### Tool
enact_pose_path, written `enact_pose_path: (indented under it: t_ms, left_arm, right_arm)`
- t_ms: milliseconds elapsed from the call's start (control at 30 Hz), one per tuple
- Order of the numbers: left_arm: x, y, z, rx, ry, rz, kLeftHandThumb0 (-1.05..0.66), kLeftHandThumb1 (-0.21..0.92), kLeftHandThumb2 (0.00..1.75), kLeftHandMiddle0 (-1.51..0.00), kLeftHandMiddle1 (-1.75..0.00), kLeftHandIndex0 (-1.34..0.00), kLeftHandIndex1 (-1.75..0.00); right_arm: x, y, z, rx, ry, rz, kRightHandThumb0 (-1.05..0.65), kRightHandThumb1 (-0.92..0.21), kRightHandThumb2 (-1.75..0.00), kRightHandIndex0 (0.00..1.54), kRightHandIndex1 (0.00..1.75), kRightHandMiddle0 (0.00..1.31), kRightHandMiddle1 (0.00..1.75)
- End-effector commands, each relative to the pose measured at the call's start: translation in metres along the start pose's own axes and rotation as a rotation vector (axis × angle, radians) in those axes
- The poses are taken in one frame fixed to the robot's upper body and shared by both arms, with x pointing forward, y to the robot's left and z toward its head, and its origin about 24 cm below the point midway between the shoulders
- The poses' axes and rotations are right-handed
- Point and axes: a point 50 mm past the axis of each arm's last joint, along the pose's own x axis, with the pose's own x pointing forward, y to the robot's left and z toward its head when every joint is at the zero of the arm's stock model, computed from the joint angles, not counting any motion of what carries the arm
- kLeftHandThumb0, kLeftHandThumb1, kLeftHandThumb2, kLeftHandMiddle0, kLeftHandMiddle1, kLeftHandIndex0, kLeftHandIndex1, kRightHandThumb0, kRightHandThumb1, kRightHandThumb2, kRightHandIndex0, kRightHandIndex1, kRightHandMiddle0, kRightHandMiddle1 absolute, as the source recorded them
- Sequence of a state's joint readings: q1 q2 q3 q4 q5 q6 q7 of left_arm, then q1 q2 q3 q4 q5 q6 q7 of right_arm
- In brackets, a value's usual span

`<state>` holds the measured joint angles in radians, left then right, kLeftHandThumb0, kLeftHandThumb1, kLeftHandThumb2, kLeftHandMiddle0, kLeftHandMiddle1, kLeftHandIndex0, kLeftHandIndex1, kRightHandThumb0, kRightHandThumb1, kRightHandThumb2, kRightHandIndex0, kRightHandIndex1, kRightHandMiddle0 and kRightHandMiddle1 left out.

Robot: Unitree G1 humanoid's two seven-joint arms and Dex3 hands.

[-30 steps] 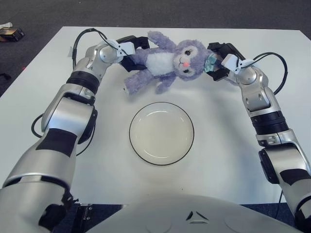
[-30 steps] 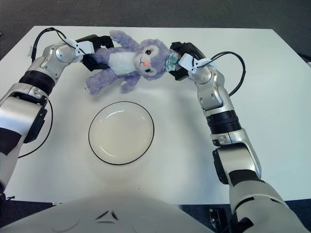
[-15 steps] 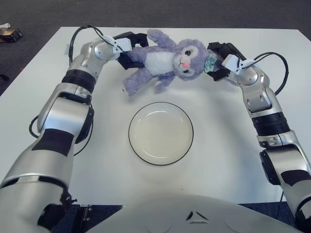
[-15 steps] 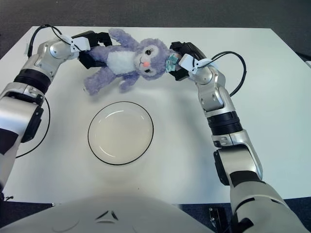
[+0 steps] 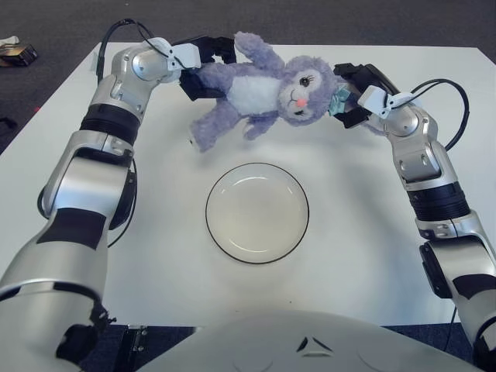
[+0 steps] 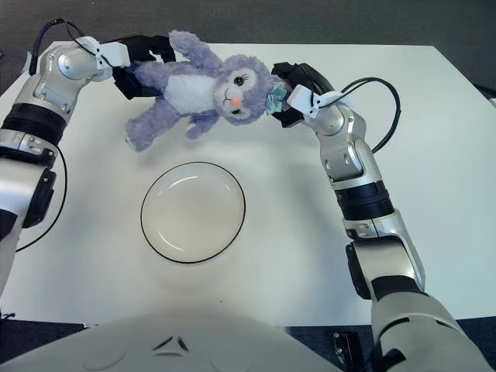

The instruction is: Put the doll into the plate.

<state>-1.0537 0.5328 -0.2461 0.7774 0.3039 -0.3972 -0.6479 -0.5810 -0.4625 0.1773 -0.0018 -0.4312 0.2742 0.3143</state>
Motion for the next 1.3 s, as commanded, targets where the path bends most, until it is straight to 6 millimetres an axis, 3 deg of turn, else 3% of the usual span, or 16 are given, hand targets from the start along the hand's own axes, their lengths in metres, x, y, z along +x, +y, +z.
enact_pose_path:
  t_ms: [0,967,1133,1167,1233,1267]
  left_arm:
    - [-0.009,0.006,-0.001,0.001,-0.004,0.002,0.12,0.31,1.12,-0.9,-1.75,-0.71,-1.75]
    - [-0.04,0.009,0.018,-0.074,-0.094,-0.084,0.11,0.3,1.12,-0.9,-1.75,-0.7,-1.75]
    - [-0.045,0.007,0.02,-0.081,-0.118,-0.127,0.1,0.3,1.12,-0.9,-1.75,-0.7,-1.75]
    - [-0.046,0.007,0.02,-0.082,-0.121,-0.131,0.1,0.3,1.12,-0.9,-1.75,-0.7,-1.75]
    - [-0.047,0.007,0.02,-0.082,-0.123,-0.135,0.09,0.3,1.12,-0.9,-1.75,-0.7,-1.75]
    - [-0.048,0.007,0.02,-0.082,-0.124,-0.138,0.09,0.3,1.12,-0.9,-1.75,-0.7,-1.75]
  right_arm:
    - [-0.008,-0.006,-0.001,-0.005,-0.003,-0.008,0.46,-0.33,-1.28,0.59,1.75,0.72,1.75]
    - [-0.037,-0.009,0.011,-0.035,-0.125,0.024,0.45,-0.36,-1.24,0.57,1.75,0.67,1.75]
    - [-0.052,-0.006,0.018,-0.036,-0.146,0.043,0.45,-0.37,-1.24,0.56,1.75,0.67,1.75]
    - [-0.053,-0.006,0.018,-0.036,-0.148,0.049,0.34,-0.4,-1.14,0.63,1.75,0.68,1.75]
    - [-0.054,-0.006,0.018,-0.038,-0.15,0.056,0.08,-0.55,-0.77,0.82,1.75,0.69,1.75]
    - [-0.055,-0.005,0.018,-0.044,-0.154,0.064,0.05,-0.57,-0.72,0.85,1.75,0.7,1.75]
